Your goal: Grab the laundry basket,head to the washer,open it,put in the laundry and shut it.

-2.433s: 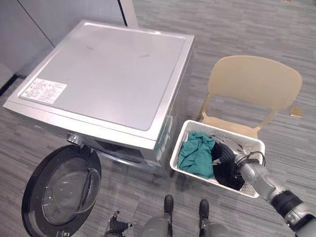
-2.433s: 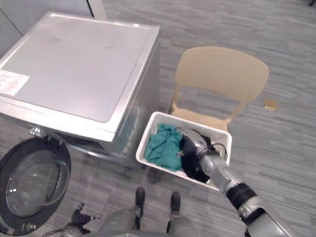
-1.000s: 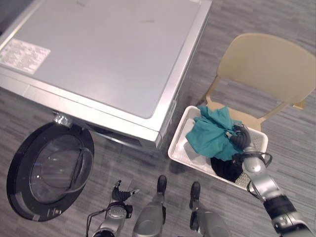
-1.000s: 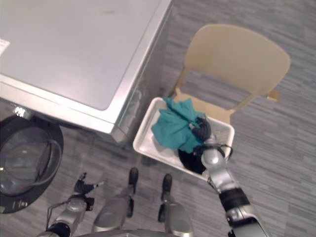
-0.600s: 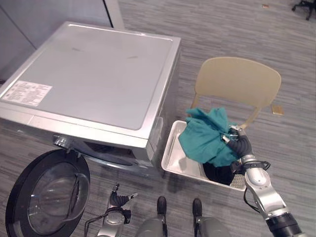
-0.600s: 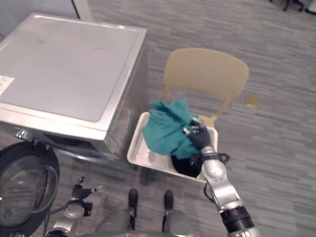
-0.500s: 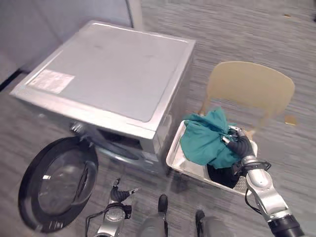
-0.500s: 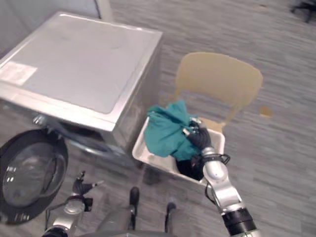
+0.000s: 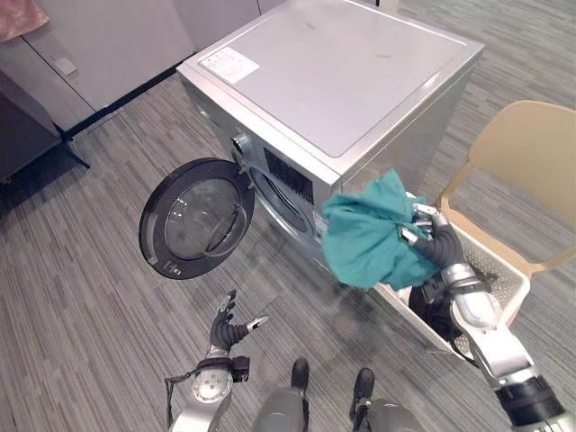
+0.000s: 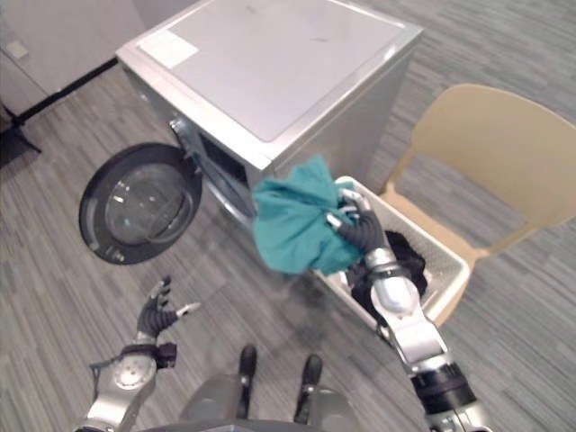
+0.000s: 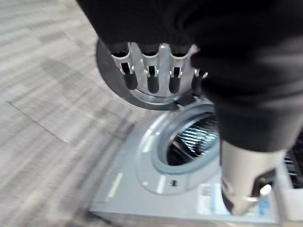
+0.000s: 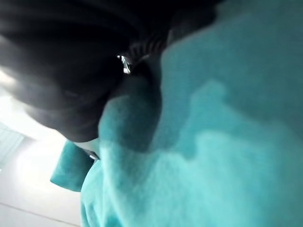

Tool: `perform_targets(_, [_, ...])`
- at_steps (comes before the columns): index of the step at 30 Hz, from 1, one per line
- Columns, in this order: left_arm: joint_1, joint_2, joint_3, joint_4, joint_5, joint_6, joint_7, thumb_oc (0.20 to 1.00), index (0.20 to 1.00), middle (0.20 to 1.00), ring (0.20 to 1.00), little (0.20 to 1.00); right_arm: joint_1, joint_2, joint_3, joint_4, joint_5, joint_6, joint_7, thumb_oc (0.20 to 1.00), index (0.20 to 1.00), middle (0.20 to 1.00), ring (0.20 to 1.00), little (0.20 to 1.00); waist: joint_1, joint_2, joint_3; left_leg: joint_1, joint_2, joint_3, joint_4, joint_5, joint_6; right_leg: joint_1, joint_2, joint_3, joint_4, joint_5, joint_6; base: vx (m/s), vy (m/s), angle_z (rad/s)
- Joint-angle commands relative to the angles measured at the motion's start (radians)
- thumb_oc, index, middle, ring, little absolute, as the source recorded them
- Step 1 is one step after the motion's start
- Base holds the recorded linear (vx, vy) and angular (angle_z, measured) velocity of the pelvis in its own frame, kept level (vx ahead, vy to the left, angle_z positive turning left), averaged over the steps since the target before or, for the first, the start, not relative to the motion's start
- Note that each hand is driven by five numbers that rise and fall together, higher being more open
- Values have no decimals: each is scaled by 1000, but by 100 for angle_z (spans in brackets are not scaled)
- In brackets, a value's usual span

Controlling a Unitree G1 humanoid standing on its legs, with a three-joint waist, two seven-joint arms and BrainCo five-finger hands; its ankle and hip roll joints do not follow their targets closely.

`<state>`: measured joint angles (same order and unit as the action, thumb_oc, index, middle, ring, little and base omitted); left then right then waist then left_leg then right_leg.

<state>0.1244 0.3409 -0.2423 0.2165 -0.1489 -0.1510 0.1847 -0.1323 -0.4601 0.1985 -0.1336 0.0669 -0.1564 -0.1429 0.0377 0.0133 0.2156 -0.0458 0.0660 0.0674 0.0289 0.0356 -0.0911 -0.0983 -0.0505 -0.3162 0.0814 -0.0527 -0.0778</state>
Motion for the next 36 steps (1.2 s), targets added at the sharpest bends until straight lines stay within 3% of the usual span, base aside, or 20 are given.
perform_targets(1, [-81,80,-24,-141,89,-79,-1,1000,1000,1000,1000,1000,-44,30,12,-80,91,-83,58,200,200,200,200,200,15,-50,-53,-63,-22,4,-31,-22,25,101,-15,20,-118,-26,155,25,79,91])
perform_targets(4, [-116,93,-56,-202,120,-91,6,1000,1000,1000,1000,1000,-82,51,93,-69,136,-74,99,200,200,200,200,200,23,-55,-73,-15,-32,-13,-98,-13,27,122,-11,16,-118,-25,158,46,75,25])
perform_targets(11, [-231,86,-136,-232,166,-84,60,1000,1000,1000,1000,1000,-158,98,229,-40,179,-50,130,200,200,200,200,200,32,-73,-109,21,-44,-22,-116,-17,35,150,-13,28,-117,-23,165,43,64,0])
perform_targets(22, [-372,4,-292,-99,146,-47,83,1000,1000,1000,1000,1000,-243,264,401,-24,383,-41,159,200,200,200,200,200,31,-81,-128,48,-59,-14,-116,-39,49,167,-21,61,-121,-8,178,32,37,-3])
perform_targets(23, [-385,-5,-310,-91,138,-51,87,200,200,200,200,200,-250,286,422,-11,415,-42,161,200,200,200,200,200,30,-80,-131,52,-60,-12,-116,-42,51,170,-22,67,-121,-7,179,15,21,-7])
perform_targets(27, [-396,-11,-314,-91,123,-58,95,200,200,200,200,200,-243,291,444,14,426,-37,166,200,200,200,200,200,28,-77,-135,60,-61,-10,-116,-48,53,174,-23,75,-123,-6,180,16,26,-3])
perform_targets(28, [-390,-7,-298,-102,114,-64,102,200,200,200,200,200,-225,277,445,20,411,-30,166,796,796,796,796,796,25,-75,-137,65,-62,-8,-116,-51,53,178,-25,78,-125,-5,182,0,0,0])
perform_targets(29, [-389,-7,-298,-102,114,-64,102,200,200,200,200,200,-224,277,445,19,411,-30,166,915,915,915,915,915,25,-75,-137,65,-62,-8,-116,-51,53,178,-25,78,-125,-5,182,0,0,0])
perform_targets(30, [-379,-4,-281,-113,97,-69,109,200,200,200,200,200,-204,260,436,28,393,-25,163,1000,1000,1000,1000,1000,22,-74,-140,67,-63,-7,-116,-53,53,180,-26,81,-124,-5,182,0,0,0])
perform_targets(36, [-307,19,-188,-162,62,-77,127,200,200,200,200,200,-114,201,357,30,290,-21,134,1000,1000,1000,1000,1000,12,-68,-145,77,-63,-4,-116,-56,54,185,-25,89,-126,-3,185,15,5,-6])
